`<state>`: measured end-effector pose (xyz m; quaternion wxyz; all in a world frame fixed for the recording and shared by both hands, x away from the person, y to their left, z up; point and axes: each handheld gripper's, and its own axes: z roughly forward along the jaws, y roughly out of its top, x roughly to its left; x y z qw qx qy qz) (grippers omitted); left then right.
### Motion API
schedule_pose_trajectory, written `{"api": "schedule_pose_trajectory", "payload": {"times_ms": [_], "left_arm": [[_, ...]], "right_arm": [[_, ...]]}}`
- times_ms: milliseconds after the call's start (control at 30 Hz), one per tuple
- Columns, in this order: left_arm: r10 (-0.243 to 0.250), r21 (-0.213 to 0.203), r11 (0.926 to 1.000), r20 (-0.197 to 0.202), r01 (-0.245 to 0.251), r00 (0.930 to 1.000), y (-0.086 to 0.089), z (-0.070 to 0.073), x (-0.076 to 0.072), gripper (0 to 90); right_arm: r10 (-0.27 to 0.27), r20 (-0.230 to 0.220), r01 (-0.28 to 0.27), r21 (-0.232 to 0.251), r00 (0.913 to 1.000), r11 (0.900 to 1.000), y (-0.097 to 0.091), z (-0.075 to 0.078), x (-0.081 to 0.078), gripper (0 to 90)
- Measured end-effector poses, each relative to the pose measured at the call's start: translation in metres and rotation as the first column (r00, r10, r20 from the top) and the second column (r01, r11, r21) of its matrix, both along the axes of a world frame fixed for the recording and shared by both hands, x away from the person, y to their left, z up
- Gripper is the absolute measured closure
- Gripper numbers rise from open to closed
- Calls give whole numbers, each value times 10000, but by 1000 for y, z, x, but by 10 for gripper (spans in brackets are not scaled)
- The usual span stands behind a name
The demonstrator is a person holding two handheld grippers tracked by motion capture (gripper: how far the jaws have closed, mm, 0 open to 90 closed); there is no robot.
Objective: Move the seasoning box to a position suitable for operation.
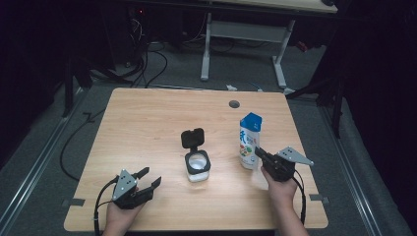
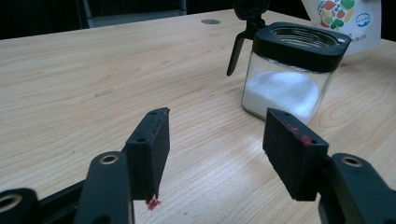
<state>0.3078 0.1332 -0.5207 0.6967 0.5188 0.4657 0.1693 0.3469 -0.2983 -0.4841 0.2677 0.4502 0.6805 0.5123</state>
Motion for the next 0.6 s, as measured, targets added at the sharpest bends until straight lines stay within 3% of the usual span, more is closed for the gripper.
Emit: {"api": "schedule_pose_trajectory", "payload": {"times_ms": [433, 600], "left_arm": [[18, -12, 10000, -1, -18, 10000, 1, 0, 1, 418], [13, 28, 10000, -19, -13, 10000, 2, 0, 1, 417]], "right_arm": [[-197, 224, 197, 3, 9996, 9998, -4, -2, 12, 900], [-146, 309, 149, -75, 9994, 9999, -4, -5, 8, 900]]}}
